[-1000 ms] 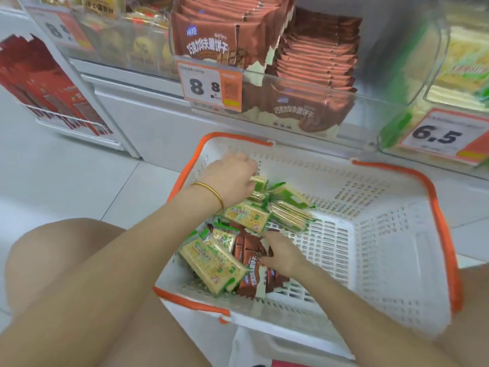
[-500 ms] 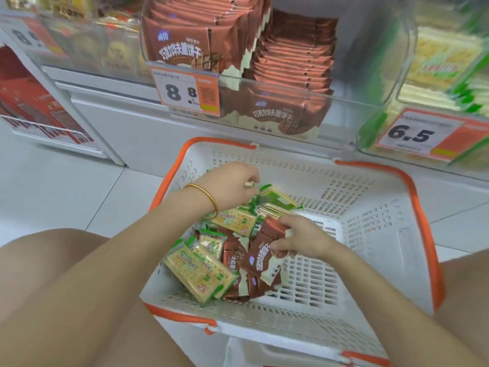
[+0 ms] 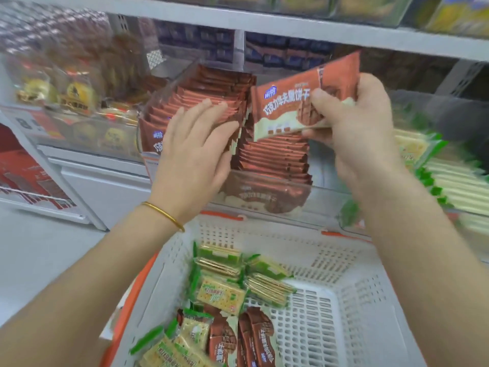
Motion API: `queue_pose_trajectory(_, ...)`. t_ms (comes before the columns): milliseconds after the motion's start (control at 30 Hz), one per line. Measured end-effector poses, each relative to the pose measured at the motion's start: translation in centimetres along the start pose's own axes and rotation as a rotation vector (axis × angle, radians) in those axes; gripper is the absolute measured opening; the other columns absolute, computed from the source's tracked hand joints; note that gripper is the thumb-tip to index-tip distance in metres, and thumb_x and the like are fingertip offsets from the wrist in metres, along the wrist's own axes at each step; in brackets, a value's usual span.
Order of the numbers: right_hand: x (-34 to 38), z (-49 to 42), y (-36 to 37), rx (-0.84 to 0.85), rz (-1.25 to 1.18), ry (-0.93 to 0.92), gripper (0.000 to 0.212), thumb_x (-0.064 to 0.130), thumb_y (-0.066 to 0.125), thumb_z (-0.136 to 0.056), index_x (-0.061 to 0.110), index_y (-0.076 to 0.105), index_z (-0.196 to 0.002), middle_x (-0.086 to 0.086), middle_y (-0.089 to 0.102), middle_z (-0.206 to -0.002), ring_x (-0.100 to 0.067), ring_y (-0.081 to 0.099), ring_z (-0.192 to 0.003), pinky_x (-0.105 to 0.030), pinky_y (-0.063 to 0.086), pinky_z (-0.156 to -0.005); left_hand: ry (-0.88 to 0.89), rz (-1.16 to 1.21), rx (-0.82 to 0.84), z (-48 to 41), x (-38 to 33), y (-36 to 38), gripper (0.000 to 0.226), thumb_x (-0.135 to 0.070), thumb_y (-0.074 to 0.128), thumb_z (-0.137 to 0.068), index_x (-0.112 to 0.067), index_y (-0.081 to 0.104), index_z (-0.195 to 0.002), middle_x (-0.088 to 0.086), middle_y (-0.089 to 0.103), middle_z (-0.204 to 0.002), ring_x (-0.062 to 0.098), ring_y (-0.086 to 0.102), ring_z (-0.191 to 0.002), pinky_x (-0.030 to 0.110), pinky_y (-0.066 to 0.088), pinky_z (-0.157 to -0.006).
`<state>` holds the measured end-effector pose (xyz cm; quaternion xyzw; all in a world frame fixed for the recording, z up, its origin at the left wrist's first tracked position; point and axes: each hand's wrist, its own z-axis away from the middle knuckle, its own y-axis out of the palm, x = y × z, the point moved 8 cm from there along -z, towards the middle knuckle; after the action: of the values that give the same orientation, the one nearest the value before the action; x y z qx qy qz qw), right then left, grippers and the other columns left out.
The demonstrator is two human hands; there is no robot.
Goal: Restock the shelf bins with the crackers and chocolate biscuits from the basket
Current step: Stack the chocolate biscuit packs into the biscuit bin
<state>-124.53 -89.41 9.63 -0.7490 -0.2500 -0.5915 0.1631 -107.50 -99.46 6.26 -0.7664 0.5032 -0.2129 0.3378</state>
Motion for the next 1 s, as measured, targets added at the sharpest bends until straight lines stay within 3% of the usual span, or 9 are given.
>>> queue_pose_trajectory(100,-3.2,-4.1,1.9,-0.109,-0.077,0.106,0.022,0.005,0.055,-0.09,0.022,0.044,-0.083,-0.005,0.061,-0.094,-0.019,0.067,-0.078,-0.024,0.053,-0.054,-0.023,-0.061,0.037,0.4,0.4,1.1,0.037,-0.025,0.046,-0.091,-0.012,0.059,-0.123,0.012,0.047,-0.141,0.032,0.035,-0.135,0.057,0.018,-0.112)
queue_pose_trajectory(233,-8.4,-9.0,3.0,-0.285,-0.189,0.264,0.029,-0.002,0.052,-0.089,0.022,0.041,-0.077,-0.003,0.057,-0.087,-0.017,0.06,-0.068,-0.031,0.058,-0.063,0.024,-0.106,0.052,-0.5,-0.4,1.7,0.039,-0.031,0.042,-0.093,-0.016,0.058,-0.126,0.011,0.045,-0.143,0.03,0.035,-0.136,0.059,0.016,-0.112)
queue_pose_trajectory(333,-10.7,-12.2,3.4,-0.319,-0.184,0.264,0.027,-0.004,0.06,-0.085,0.021,0.052,-0.078,0.0,0.062,-0.081,-0.024,0.065,-0.08,-0.044,0.059,-0.074,0.058,-0.12,0.065,-0.9,-0.9,2.4,0.038,-0.03,0.043,-0.093,-0.016,0.059,-0.125,0.012,0.045,-0.144,0.031,0.036,-0.136,0.062,0.017,-0.11)
queue_pose_trajectory(433,-11.8,-14.4,3.3,-0.302,-0.115,0.217,0.019,-0.005,0.062,-0.083,0.011,0.06,-0.092,-0.004,0.066,-0.085,-0.027,0.068,-0.085,-0.043,0.06,-0.072,0.051,-0.137,0.073,-1.3,-0.6,3.0,0.039,-0.031,0.041,-0.093,-0.016,0.059,-0.125,0.011,0.045,-0.144,0.031,0.037,-0.136,0.063,0.017,-0.11)
queue_pose_trajectory(500,-12.2,-15.3,2.9,-0.312,0.007,0.155,0.018,-0.001,0.065,-0.083,0.014,0.057,-0.089,-0.005,0.066,-0.09,-0.028,0.067,-0.092,-0.045,0.057,-0.08,0.042,-0.144,0.068,-1.6,-0.5,3.2,0.038,-0.03,0.042,-0.093,-0.016,0.06,-0.124,0.011,0.046,-0.143,0.031,0.038,-0.135,0.063,0.018,-0.11)
queue_pose_trajectory(567,-12.3,-15.9,2.2,-0.336,0.316,0.102,0.014,0.014,0.068,-0.083,0.013,0.059,-0.094,-0.008,0.065,-0.104,-0.03,0.062,-0.103,-0.043,0.051,-0.091,0.038,-0.139,0.057,-1.7,-0.5,3.3,0.037,-0.029,0.043,-0.092,-0.015,0.061,-0.122,0.012,0.047,-0.142,0.031,0.039,-0.134,0.063,0.018,-0.11)
queue_pose_trajectory(667,-12.0,-16.4,1.7,-0.347,0.756,0.105,0.038,0.038,0.067,-0.083,0.017,0.059,-0.114,-0.007,0.06,-0.12,-0.029,0.053,-0.116,-0.039,0.045,-0.094,0.041,-0.133,0.039,-1.7,-0.6,3.2,0.036,-0.027,0.044,-0.092,-0.014,0.062,-0.12,0.012,0.049,-0.14,0.031,0.041,-0.132,0.062,0.018,-0.11)
queue_pose_trajectory(867,-12.5,-16.6,1.6,-0.356,0.681,0.154,0.054,0.034,0.07,-0.083,0.011,0.042,-0.123,-0.011,0.059,-0.123,-0.031,0.055,-0.116,-0.043,0.045,-0.097,0.038,-0.127,0.049,-1.6,-0.7,3.2,0.035,-0.026,0.046,-0.091,-0.013,0.062,-0.119,0.013,0.048,-0.14,0.031,0.04,-0.133,0.062,0.019,-0.11)
queue_pose_trajectory(1000,-12.2,-16.8,2.1,-0.322,0.82,0.174,0.054,0.038,0.067,-0.085,0.011,0.042,-0.126,-0.012,0.053,-0.13,-0.034,0.05,-0.121,-0.047,0.042,-0.1,0.035,-0.108,0.055,-1.6,-0.7,3.1,0.036,-0.026,0.043,-0.092,-0.013,0.062,-0.119,0.013,0.048,-0.14,0.031,0.04,-0.133,0.062,0.019,-0.11)
